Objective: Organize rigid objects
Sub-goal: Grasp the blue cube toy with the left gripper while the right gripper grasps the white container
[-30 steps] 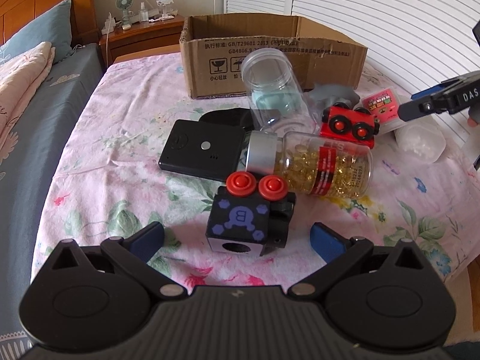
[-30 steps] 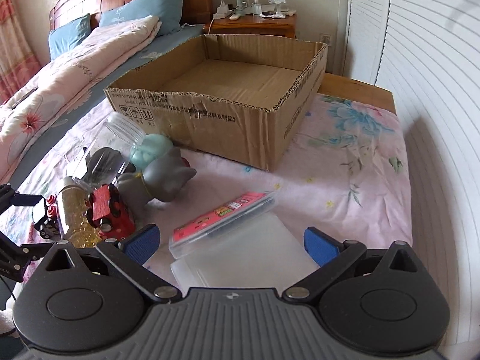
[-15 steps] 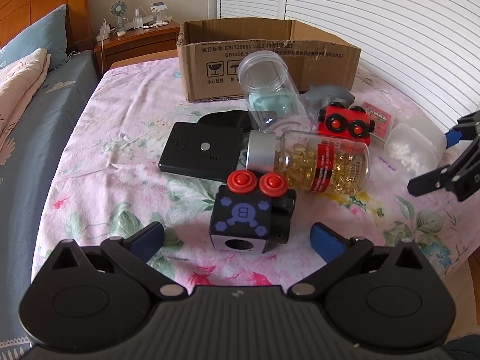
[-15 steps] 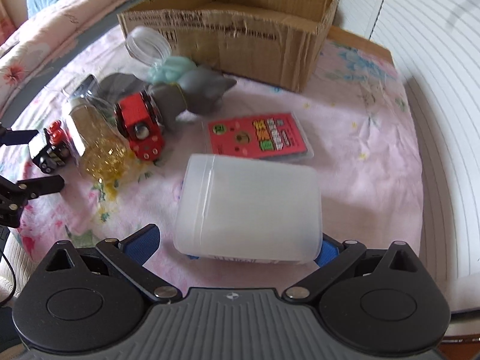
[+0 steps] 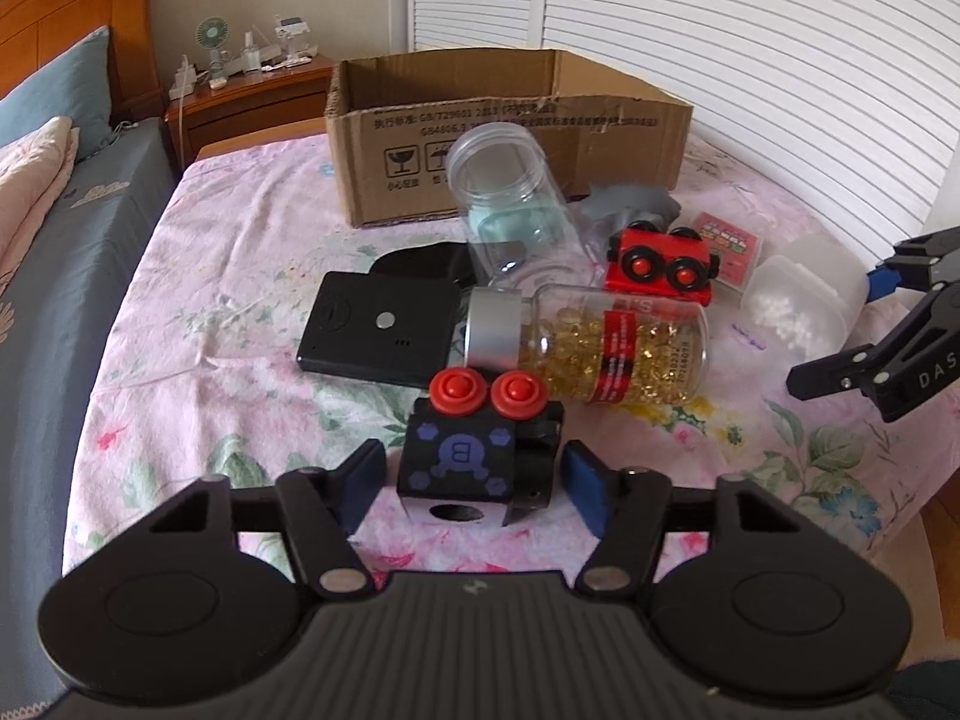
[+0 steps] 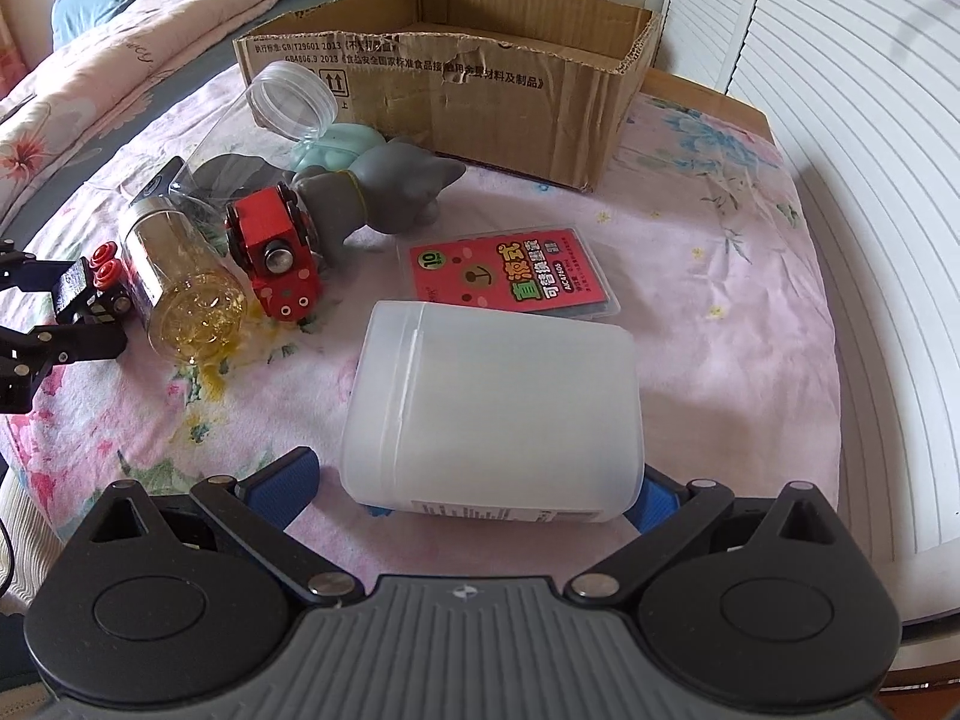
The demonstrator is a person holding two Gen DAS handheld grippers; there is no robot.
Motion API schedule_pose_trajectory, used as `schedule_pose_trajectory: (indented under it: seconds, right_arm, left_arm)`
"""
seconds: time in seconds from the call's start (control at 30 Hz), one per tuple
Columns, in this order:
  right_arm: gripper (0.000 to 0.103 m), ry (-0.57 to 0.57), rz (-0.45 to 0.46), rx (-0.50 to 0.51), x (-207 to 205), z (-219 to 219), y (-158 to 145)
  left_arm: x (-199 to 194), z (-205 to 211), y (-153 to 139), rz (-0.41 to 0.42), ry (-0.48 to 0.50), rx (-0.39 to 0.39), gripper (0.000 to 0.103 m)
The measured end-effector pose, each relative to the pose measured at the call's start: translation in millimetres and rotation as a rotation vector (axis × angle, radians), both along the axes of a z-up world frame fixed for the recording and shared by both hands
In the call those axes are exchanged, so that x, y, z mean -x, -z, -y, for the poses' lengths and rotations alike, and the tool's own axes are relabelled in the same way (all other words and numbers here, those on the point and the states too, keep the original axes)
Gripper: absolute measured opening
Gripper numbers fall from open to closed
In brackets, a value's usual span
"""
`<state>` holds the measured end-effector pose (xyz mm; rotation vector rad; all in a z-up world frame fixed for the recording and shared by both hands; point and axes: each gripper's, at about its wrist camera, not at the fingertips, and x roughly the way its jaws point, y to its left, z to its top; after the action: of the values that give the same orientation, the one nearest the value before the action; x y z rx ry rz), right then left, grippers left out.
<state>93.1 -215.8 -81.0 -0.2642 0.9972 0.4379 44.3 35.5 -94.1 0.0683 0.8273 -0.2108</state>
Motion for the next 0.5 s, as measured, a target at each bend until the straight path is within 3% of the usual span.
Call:
schedule_pose_trajectory:
  seconds: [0.27, 0.5]
  right_arm:
    - [0.103, 0.007, -0.01, 0.007, -4, -1, 0]
    - [0.103, 0.017, -0.004, 0.087, -13, -15, -10]
  left_arm:
    - [-4, 4, -2, -0.004, 0.011, -0.001, 0.054]
    - [-7, 3, -2, -0.017, 0.013, -0.002, 0.054]
